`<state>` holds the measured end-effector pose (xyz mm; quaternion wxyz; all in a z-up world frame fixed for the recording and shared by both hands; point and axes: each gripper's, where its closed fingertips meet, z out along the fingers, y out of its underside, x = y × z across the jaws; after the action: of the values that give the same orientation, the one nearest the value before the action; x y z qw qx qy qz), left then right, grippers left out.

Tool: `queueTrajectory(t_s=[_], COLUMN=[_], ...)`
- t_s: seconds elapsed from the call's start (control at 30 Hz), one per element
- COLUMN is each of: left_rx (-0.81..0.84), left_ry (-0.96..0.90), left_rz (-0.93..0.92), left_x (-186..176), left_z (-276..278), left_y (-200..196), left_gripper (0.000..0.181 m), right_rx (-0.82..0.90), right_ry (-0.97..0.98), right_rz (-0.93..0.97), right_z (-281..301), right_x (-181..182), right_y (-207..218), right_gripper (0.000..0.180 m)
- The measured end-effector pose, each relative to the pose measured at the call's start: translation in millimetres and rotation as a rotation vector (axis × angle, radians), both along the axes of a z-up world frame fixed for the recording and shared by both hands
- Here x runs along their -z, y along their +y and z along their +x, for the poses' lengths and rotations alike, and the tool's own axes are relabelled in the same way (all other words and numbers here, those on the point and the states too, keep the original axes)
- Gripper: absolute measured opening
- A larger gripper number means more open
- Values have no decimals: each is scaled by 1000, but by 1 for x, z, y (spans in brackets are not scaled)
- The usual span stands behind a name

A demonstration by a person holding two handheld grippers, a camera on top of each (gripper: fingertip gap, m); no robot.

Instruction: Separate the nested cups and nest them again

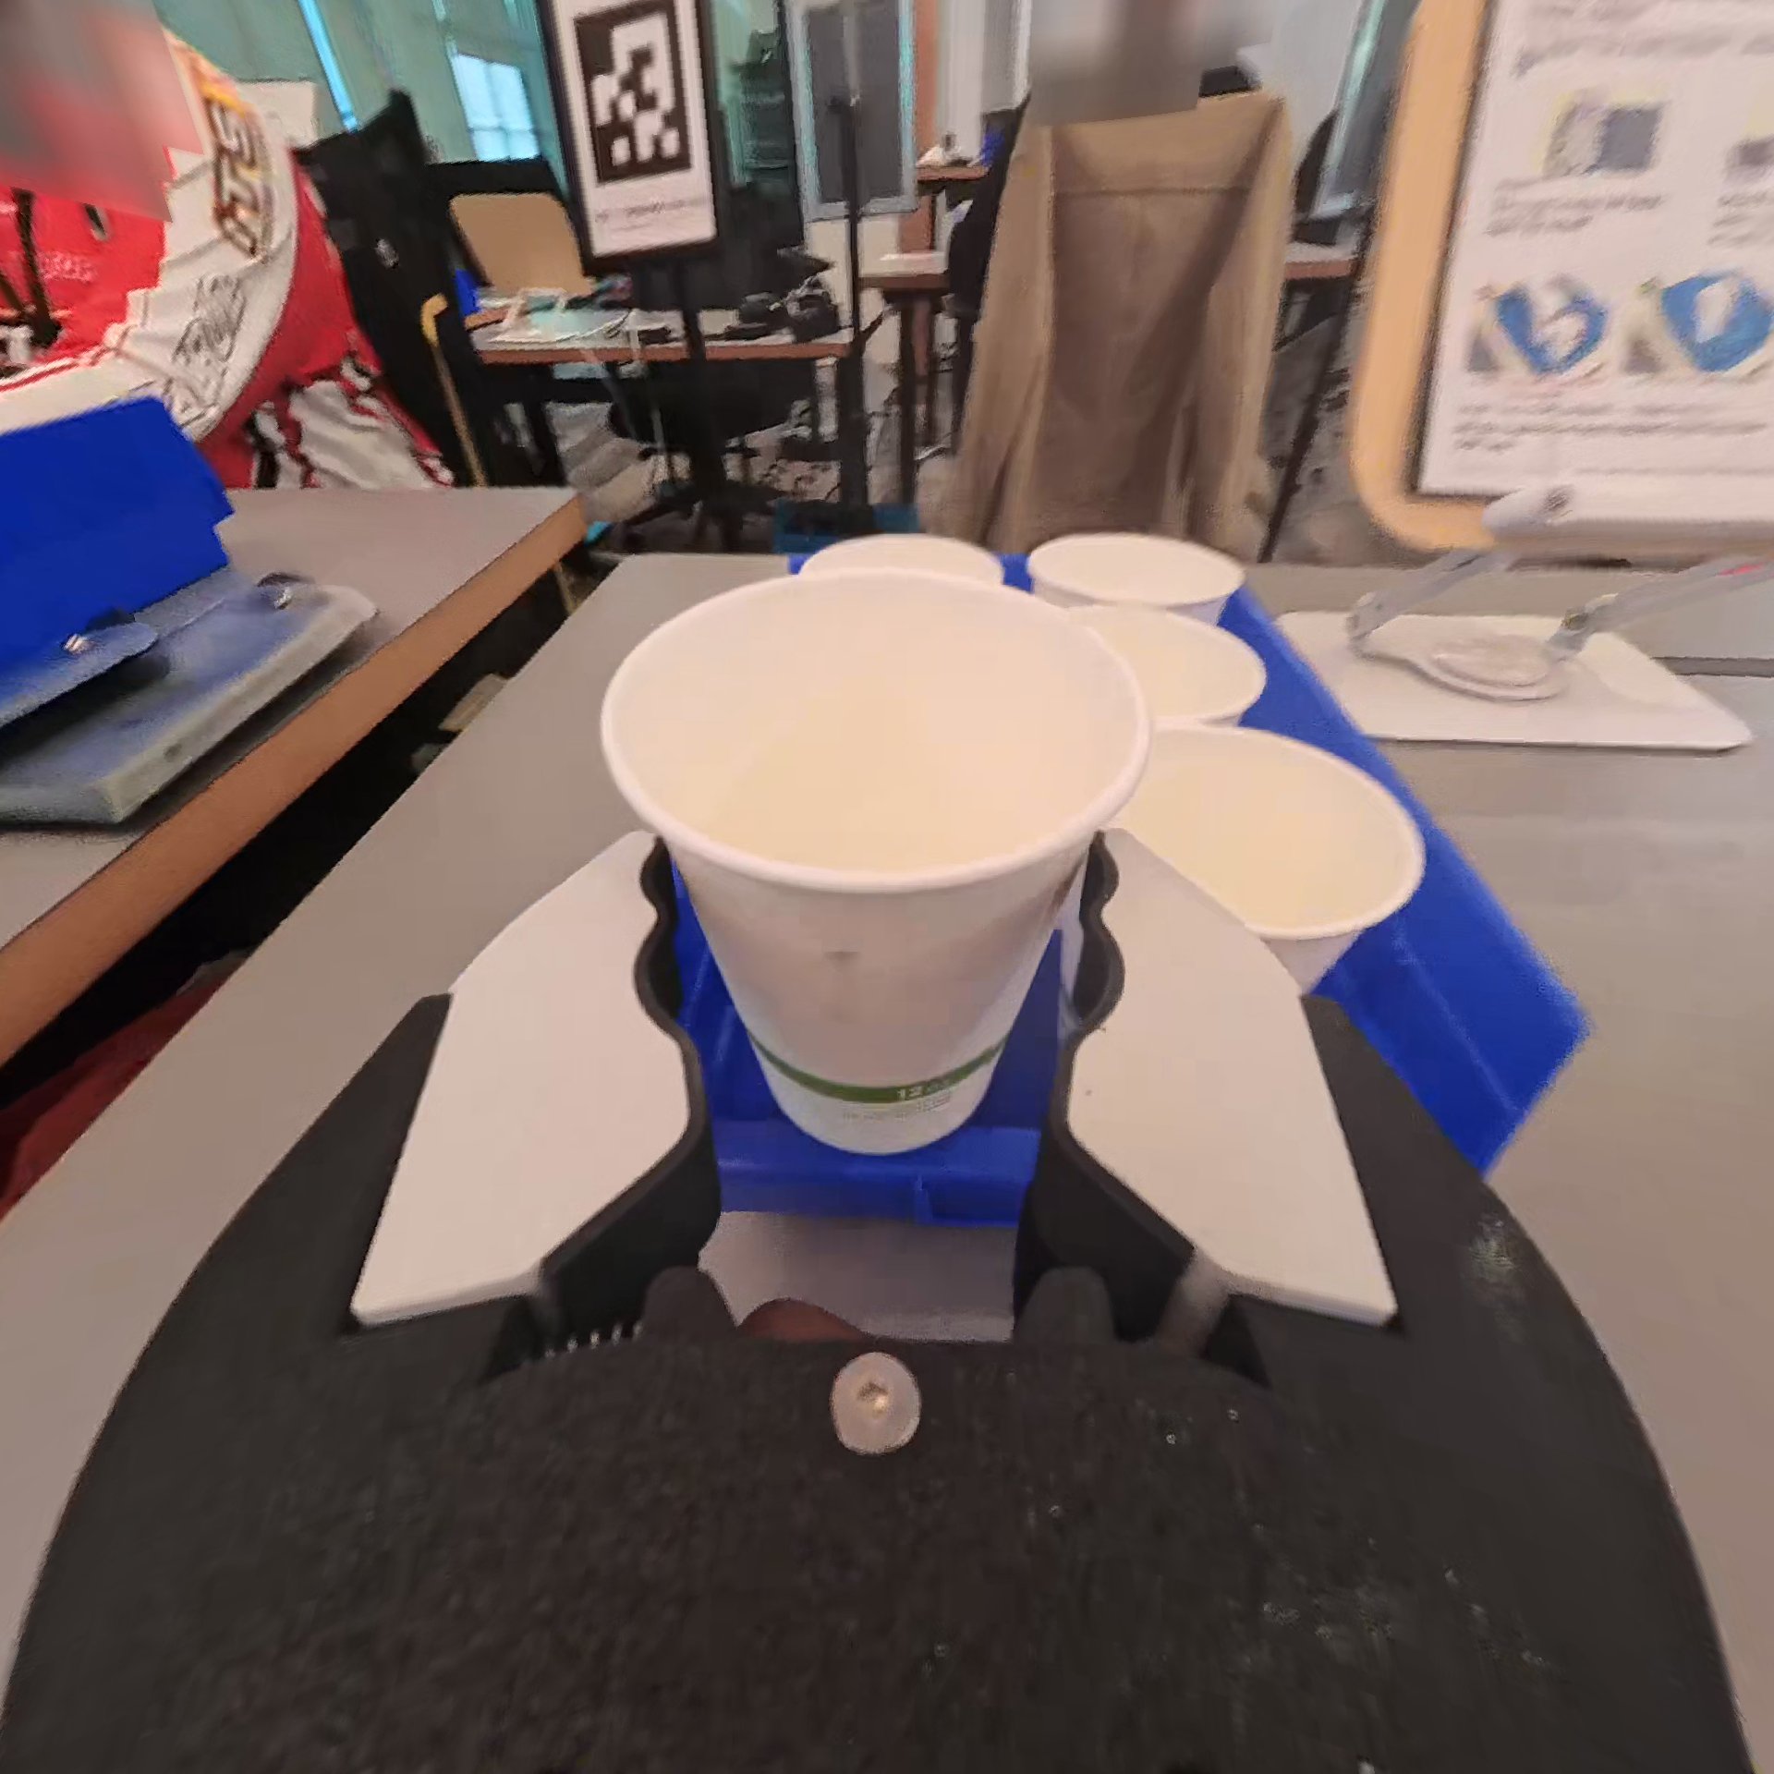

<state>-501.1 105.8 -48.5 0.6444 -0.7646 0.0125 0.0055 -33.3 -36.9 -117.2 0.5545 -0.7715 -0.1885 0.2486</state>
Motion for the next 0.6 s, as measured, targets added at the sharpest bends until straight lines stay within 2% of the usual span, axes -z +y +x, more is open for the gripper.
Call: queueTrajectory(t_s=[0.17,0.33,0.47,0.6], left_rx=[254,634,919,1196], left_ry=[-51,-127,-114,-78], left_rz=[70,125,80,-18], left_x=[-57,-107,-112,-97], left_z=[32,121,196,267], left_y=[-30,-61,-83,-107], left_gripper=[80,80,80,80], right_rx=[-147,-397,-500,-544], right_ry=[54,203,206,111], right_rz=[32,52,141,199], right_z=[-12,-40,-59,-79], right_x=[-19,-68,-112,-132], right_y=[-5,-11,-7,3], right_gripper=[56,64,71,82])
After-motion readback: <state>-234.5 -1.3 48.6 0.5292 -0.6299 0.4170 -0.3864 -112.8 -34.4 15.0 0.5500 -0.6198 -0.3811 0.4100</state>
